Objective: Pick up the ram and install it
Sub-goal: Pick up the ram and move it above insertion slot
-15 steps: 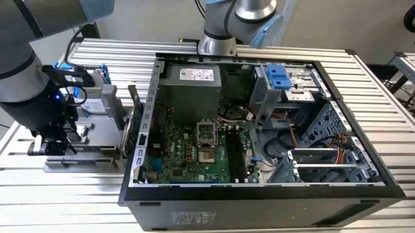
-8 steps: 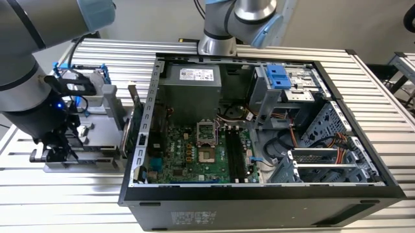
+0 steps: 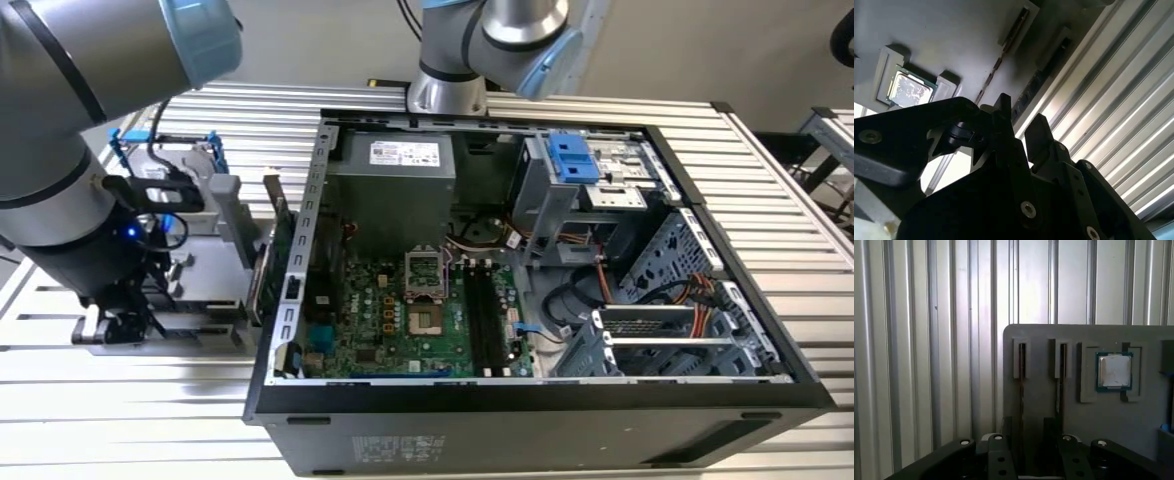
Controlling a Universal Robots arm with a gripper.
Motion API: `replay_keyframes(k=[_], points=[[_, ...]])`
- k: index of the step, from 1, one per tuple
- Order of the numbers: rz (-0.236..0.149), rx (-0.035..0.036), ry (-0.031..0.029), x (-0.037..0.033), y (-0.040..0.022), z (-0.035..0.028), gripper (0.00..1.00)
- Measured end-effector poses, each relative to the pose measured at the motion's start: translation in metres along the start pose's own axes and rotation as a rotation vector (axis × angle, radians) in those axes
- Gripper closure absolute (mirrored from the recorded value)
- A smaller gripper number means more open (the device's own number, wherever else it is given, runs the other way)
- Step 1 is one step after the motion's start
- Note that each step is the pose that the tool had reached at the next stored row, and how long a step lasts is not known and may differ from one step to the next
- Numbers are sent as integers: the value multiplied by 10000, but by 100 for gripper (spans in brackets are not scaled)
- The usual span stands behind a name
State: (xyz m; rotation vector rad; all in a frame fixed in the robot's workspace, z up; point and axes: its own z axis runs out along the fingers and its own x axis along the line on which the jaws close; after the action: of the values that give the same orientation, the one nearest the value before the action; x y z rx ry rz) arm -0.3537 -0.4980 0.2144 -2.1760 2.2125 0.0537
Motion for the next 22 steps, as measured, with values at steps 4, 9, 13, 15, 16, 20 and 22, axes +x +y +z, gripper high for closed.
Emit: replay_keyframes(k=[4, 9, 13, 15, 16, 20, 22], points=[[3, -1, 1, 4, -4, 73, 0], [6, -1, 1, 8, -6, 164, 0], [6, 0, 1, 12, -6, 237, 0], [6, -2, 3, 13, -6, 246, 0], [6, -2, 2, 13, -6, 246, 0], [6, -1, 2, 13, -6, 247, 0], [6, -1, 1, 13, -6, 247, 100]])
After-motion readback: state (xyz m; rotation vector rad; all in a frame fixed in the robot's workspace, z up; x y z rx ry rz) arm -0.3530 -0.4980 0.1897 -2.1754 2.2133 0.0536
